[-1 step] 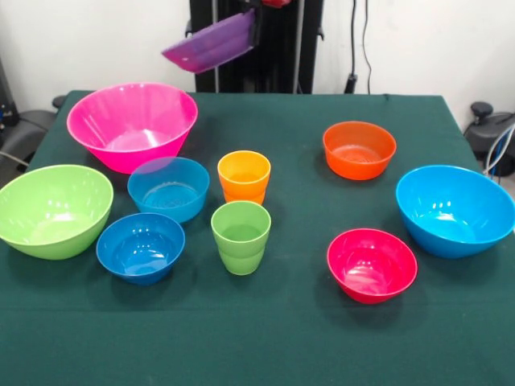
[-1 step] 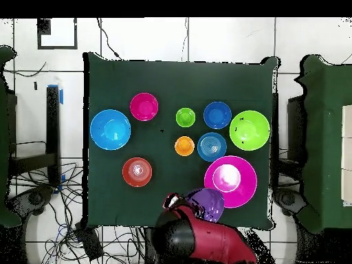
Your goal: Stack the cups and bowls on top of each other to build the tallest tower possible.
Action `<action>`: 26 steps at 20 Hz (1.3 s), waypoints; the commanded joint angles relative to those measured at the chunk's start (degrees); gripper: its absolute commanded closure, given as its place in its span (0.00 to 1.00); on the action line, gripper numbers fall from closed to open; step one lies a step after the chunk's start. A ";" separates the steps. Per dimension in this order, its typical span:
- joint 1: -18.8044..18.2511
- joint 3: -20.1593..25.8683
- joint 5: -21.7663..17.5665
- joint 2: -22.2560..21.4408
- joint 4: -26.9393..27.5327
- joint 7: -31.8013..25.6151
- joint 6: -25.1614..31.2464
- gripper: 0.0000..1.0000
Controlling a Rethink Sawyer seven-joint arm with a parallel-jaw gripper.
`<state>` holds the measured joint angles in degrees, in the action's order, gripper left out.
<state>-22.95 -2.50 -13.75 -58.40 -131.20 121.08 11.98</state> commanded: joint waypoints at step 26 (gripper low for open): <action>-21.04 29.43 -20.25 1.74 9.24 -13.22 10.15 1.00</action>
<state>-44.34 18.47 -28.96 -61.56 -124.29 120.93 17.44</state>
